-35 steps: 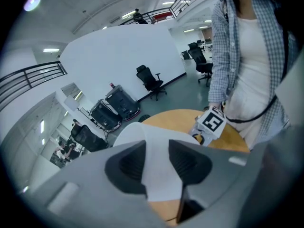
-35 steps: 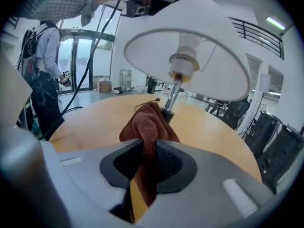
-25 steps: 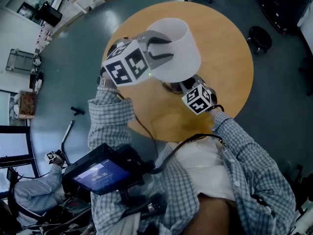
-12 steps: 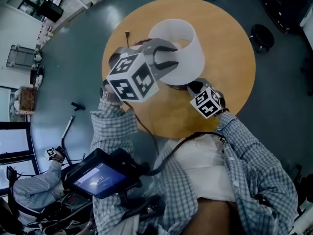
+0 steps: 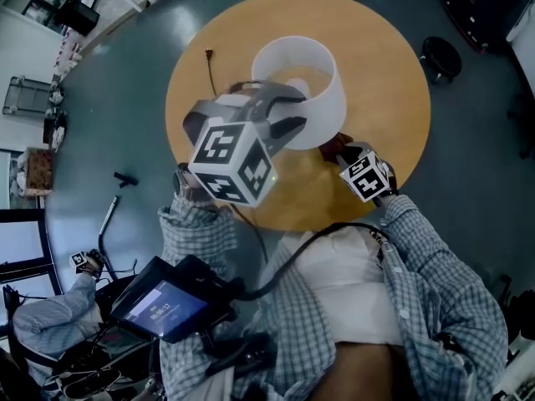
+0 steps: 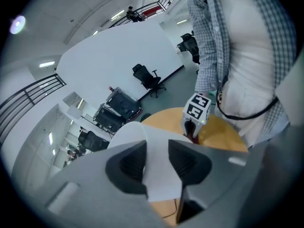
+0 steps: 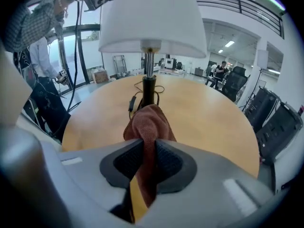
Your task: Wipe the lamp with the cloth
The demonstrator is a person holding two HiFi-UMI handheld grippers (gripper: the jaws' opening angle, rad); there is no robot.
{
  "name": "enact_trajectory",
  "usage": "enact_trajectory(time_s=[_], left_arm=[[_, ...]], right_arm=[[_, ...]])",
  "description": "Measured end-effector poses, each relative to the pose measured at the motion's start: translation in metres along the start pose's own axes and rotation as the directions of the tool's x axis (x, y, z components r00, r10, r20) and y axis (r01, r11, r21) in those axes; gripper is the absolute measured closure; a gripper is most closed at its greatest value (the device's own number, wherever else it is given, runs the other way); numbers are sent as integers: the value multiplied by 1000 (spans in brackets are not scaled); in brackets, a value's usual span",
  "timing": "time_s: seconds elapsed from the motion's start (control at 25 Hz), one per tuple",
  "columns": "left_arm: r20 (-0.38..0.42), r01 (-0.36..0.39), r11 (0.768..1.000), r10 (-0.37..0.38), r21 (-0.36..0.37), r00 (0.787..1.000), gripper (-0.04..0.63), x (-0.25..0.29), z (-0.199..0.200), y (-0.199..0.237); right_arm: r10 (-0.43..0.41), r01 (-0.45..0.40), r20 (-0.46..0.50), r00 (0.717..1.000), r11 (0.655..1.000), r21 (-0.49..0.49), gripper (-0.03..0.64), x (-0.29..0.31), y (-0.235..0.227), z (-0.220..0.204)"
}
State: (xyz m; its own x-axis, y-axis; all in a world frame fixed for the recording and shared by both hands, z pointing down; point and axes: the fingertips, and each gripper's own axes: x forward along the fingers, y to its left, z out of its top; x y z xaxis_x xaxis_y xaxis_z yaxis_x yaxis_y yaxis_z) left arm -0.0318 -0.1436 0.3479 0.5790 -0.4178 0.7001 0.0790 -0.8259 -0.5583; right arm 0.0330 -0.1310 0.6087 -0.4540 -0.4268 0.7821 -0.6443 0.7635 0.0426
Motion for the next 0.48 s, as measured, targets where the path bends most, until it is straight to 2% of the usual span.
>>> enact_trajectory(time_s=[0.16, 0.32, 0.4, 0.48], left_arm=[[-7, -25, 1000, 25, -7, 1000, 454, 3, 3, -5], [9, -69, 997, 69, -19, 998, 448, 6, 0, -4], [40, -106, 993, 108, -54, 993, 442, 4, -2, -2], [119, -151, 980, 167, -129, 979, 470, -3, 8, 4]], right_arm=[[2, -4, -96, 995, 1000, -16, 543, 31, 2, -28], [-26, 21, -120, 992, 999, -47, 534, 47, -3, -33], [-24, 17, -120, 992, 998, -60, 529, 51, -3, -31], [-20, 13, -120, 993, 998, -57, 526, 49, -5, -32]])
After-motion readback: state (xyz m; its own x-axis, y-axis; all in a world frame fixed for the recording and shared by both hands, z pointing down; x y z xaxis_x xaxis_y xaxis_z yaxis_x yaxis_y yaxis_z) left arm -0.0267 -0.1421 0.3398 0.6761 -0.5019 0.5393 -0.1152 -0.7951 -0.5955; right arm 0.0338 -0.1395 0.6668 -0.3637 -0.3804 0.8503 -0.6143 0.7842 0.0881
